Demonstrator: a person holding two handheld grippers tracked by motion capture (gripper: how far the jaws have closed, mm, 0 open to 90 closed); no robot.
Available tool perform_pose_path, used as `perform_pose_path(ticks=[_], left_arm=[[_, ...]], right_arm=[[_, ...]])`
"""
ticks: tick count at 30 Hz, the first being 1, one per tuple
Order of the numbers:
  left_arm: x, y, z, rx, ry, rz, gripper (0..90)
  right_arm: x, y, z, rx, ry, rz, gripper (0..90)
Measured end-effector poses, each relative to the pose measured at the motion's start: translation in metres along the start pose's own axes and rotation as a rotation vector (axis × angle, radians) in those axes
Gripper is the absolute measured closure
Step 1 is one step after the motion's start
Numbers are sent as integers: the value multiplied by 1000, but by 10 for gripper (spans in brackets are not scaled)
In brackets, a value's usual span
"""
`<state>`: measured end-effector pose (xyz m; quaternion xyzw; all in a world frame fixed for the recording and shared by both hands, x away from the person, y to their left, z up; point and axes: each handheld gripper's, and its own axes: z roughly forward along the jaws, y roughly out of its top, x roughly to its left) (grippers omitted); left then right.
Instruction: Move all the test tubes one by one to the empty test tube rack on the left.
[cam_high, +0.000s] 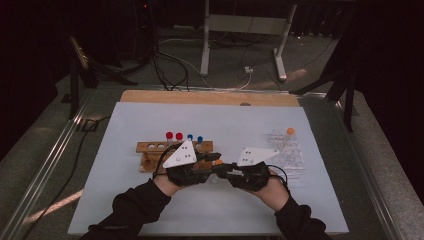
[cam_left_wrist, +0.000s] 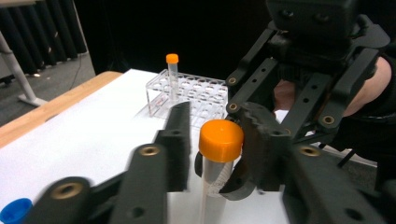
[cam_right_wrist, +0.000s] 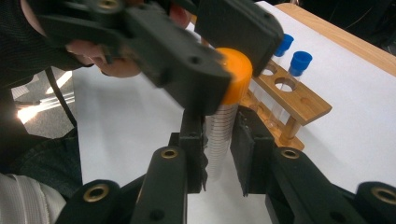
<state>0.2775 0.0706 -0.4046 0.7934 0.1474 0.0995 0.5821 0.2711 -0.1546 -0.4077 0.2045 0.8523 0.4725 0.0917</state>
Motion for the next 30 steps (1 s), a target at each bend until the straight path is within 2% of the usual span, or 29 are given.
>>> perform_pose_path(ticks=[3,6,8,11,14,15,16,19,21,25,30], left_arm=[[0,0,-1,1,-1,10,706],[1,2,-4,-4,6,1,713],[3,3,-8,-13,9,1,713],[6,7,-18,-22,23,7,714],[10,11,-31,-32,51,10,714],[12,13,-36,-33,69,15,714],[14,15,-42,-39,80,16,714],[21,20,-60,-52,126,13,715],[27,23,-71,-58,154,6,714],[35,25,-89,-69,209,0,715],[44,24,-105,-70,260,-12,715]], right_arm=[[-1,-1,0,-2,4,2,745],[-1,-1,0,-22,11,3,713],[-2,-2,0,-38,9,-7,624],[-2,-3,-3,-61,-35,-10,462],[-6,-4,-9,-91,-77,20,333],[-9,-5,-12,-104,-74,34,312],[-11,-5,-14,-110,-84,45,244],[-17,-8,-21,-126,-119,70,126],[-21,-10,-26,-127,-119,87,38],[-27,-15,-35,-151,-115,127,0],[-32,-20,-45,-163,-161,104,0]])
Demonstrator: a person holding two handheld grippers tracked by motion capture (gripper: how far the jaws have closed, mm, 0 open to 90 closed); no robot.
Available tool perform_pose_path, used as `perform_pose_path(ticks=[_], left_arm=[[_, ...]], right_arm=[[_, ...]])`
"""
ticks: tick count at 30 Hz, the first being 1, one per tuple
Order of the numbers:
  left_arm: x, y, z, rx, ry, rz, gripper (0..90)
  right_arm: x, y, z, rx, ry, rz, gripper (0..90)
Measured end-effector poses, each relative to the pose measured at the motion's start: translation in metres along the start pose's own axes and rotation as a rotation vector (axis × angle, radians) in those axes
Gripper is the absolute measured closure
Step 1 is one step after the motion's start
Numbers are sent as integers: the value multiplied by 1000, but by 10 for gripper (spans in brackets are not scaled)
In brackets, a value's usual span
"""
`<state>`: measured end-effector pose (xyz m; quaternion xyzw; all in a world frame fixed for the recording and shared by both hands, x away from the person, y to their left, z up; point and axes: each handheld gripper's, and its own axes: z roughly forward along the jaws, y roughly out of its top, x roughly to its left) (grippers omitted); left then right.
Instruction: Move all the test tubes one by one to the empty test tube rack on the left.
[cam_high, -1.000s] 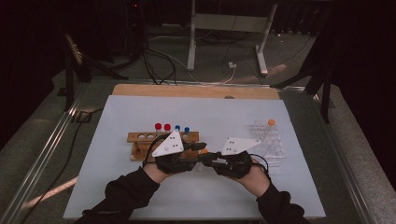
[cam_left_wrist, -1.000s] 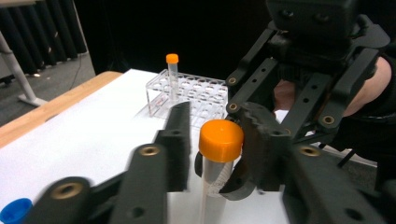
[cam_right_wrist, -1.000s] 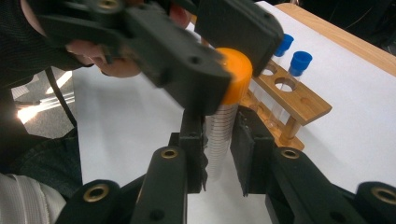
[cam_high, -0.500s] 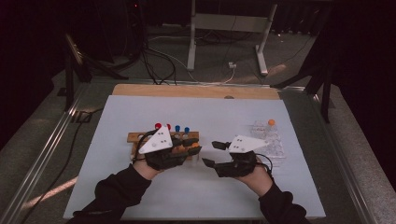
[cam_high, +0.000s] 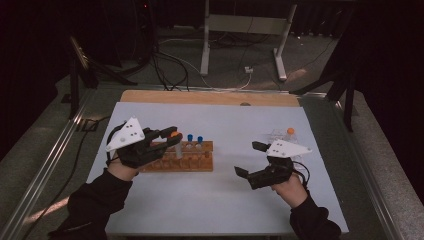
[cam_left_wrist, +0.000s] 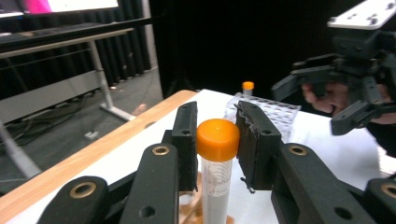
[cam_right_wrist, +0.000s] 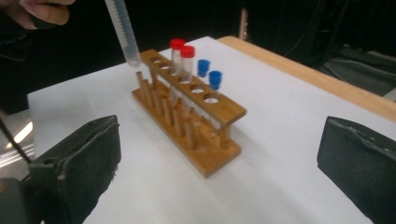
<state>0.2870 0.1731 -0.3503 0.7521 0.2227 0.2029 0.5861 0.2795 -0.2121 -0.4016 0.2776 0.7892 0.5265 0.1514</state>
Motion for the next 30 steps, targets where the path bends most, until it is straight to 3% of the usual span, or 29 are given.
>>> perform_pose_path(ticks=[7,13,20,22,30], left_arm=[[23,-6,-15,8,88,-21,715],[41,-18,-16,15,153,-49,715],[54,-37,-4,35,183,-78,715],[57,-42,-1,51,204,-68,715],[62,-62,9,58,202,-109,715]], right_arm=[[-12,-5,-10,24,-58,-39,0],[-19,-6,-19,11,-86,-13,0],[-22,-6,-23,-21,-59,38,0],[-22,-7,-23,-22,-58,35,0],[-24,-12,-20,4,-66,22,0]])
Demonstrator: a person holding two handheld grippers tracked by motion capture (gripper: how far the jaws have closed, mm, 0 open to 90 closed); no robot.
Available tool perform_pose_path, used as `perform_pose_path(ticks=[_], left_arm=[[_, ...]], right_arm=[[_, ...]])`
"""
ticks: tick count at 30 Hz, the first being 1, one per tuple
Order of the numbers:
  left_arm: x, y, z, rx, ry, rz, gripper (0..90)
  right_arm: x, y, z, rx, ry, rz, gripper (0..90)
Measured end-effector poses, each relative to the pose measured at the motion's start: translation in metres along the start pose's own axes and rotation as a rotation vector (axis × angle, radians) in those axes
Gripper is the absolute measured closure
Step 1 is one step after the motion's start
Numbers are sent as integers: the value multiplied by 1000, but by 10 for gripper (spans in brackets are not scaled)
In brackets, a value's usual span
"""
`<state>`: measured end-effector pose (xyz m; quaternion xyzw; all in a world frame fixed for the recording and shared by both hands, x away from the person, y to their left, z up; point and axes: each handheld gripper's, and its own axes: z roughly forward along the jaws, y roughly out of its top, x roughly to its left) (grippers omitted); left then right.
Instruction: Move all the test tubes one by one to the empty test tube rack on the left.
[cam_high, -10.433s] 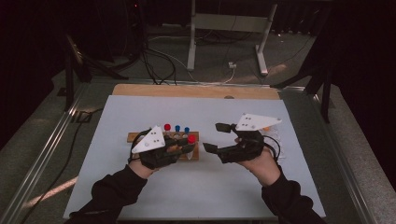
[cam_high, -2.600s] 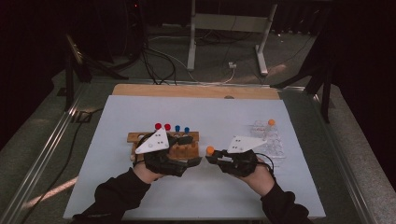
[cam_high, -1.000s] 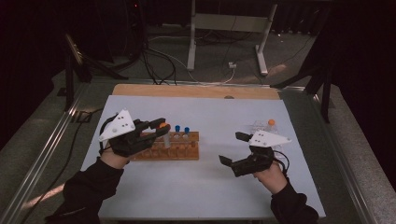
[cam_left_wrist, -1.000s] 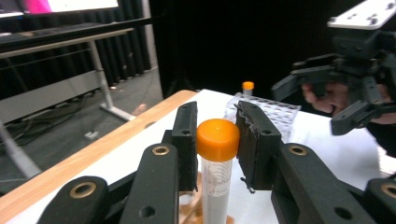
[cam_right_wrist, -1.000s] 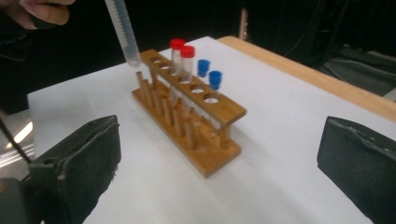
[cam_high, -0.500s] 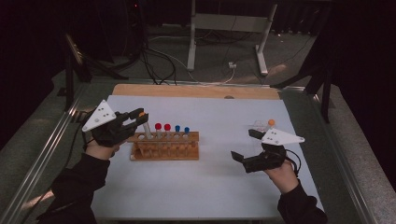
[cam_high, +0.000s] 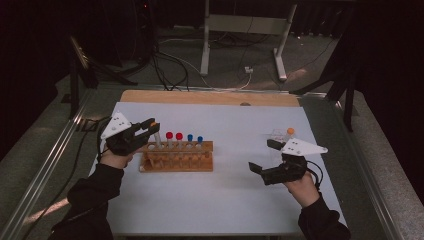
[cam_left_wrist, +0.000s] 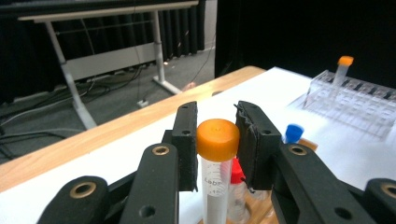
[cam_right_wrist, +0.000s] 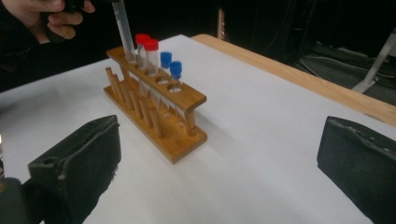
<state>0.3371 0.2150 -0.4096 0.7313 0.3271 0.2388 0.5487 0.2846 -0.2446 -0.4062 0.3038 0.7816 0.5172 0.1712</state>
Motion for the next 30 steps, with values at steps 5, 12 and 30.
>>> perform_pose_path(ticks=[5,12,30], left_arm=[[-3,-15,7,20,13,17,715],[-3,-35,14,46,3,2,714],[-2,-47,15,43,5,-21,468]], right_arm=[[-1,-1,0,1,1,0,0],[-1,-1,-2,2,-5,-2,0],[-6,-1,-5,-13,-31,-43,0]])
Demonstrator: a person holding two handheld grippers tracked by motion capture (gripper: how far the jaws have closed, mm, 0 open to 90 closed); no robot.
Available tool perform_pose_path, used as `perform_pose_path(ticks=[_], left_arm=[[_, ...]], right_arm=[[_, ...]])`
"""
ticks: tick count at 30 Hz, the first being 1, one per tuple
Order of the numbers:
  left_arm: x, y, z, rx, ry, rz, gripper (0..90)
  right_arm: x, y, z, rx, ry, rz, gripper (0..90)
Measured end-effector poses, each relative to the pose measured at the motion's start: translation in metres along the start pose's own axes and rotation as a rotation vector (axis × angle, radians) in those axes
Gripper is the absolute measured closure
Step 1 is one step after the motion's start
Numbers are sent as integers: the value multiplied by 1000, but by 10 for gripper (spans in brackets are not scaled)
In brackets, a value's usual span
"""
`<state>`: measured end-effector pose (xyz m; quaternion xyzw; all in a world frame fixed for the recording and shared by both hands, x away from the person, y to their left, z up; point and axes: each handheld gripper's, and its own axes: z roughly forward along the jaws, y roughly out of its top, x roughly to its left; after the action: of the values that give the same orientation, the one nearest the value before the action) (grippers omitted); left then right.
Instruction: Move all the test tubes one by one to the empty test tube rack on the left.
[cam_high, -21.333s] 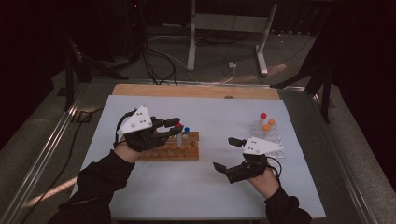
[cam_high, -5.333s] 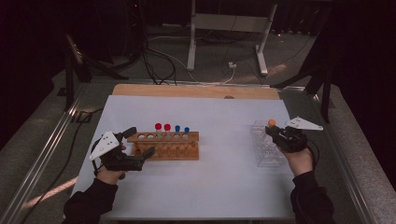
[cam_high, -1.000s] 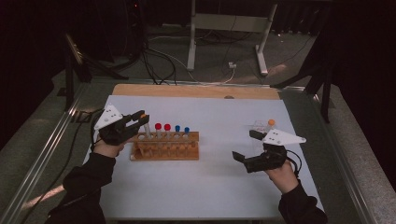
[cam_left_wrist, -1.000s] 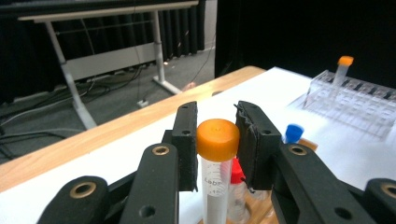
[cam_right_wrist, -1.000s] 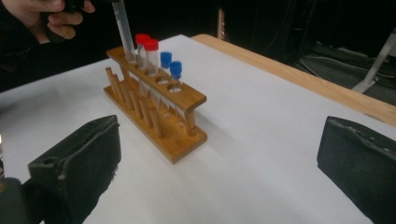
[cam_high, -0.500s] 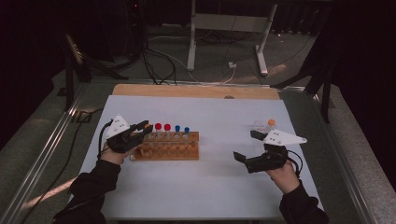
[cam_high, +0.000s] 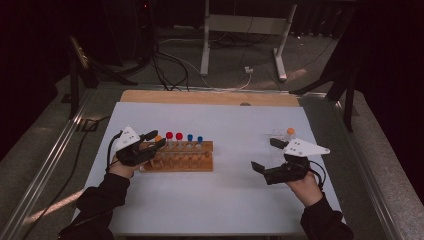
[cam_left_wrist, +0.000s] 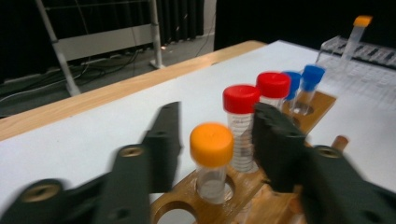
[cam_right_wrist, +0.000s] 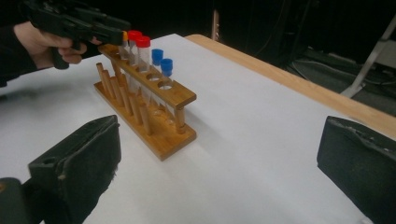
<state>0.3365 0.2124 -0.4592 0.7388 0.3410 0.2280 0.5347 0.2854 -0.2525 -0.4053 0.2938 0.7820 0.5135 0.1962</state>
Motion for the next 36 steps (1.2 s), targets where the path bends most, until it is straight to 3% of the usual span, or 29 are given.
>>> perform_pose_path(ticks=[1,3,6,12,17,21,24,29,36], left_arm=[[1,2,-3,-12,-20,-11,415],[0,6,-10,-23,-16,-8,327],[0,10,-21,-59,-65,-45,180],[-10,17,-41,-108,-109,-28,17],[-19,16,-48,-99,-128,-10,5],[-21,13,-50,-90,-146,-10,5],[-20,12,-50,-92,-144,-13,5],[-19,11,-50,-94,-138,-14,5],[-17,10,-50,-96,-134,-19,5]], right_arm=[[-1,0,-2,-11,-14,-5,0],[-5,2,-7,-27,-25,11,0],[-16,5,-16,-24,-70,25,0],[-49,-3,-36,-24,-173,103,0],[-74,-20,-45,9,-275,141,0],[-92,-38,-43,23,-338,172,126],[-103,-51,-33,61,-338,196,242],[-113,-64,-15,152,-350,163,437],[-125,-62,1,170,-333,185,560]])
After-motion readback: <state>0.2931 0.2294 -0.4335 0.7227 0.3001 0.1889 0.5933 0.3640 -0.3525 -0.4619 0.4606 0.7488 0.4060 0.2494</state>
